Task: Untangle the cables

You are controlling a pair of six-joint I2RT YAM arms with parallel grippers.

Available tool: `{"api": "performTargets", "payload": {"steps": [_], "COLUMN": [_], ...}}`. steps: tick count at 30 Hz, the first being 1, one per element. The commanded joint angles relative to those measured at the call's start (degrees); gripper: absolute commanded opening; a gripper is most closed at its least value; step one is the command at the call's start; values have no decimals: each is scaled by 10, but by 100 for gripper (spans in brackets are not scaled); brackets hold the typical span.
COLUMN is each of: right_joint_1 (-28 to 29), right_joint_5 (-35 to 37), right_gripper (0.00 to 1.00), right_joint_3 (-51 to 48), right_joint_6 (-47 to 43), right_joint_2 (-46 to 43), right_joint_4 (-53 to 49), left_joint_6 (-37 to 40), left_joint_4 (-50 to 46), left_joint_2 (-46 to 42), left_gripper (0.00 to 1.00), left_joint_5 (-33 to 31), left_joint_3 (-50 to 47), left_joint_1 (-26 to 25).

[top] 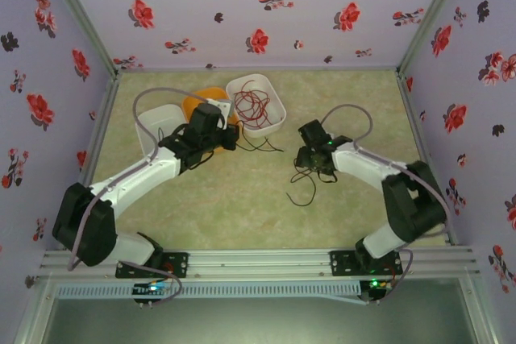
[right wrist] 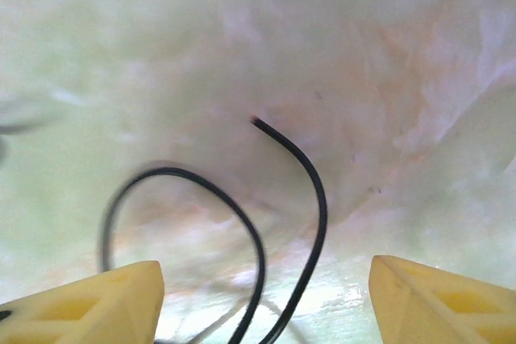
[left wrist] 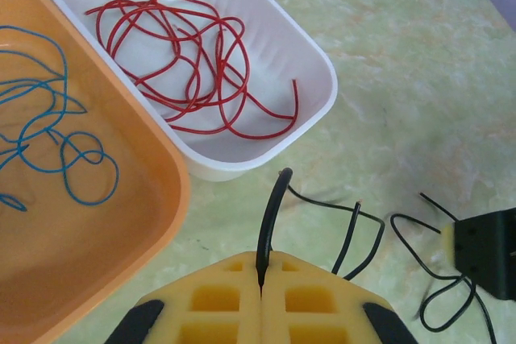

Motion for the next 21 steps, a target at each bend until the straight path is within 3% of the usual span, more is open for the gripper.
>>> {"api": "performTargets", "payload": {"steps": [1, 9, 21], "right_joint_1": [13, 87, 127], "right_joint_5": [11, 7, 7], "right_gripper": [66, 69, 71], "right_joint_3": [0, -12, 24], "right_joint_6": [-79, -231, -288], "right_joint_2": [-62, -117, -36], "right_joint_4": [30, 80, 127], "left_joint_6": [27, 49, 73], "left_joint_4": [8, -68, -136], "left_joint_2": [-13, -7, -7], "left_gripper": [0, 0, 0], "left_joint_5": [26, 71, 119], "left_joint_3": [15, 80, 122], "left_joint_1": [5, 17, 19]}}
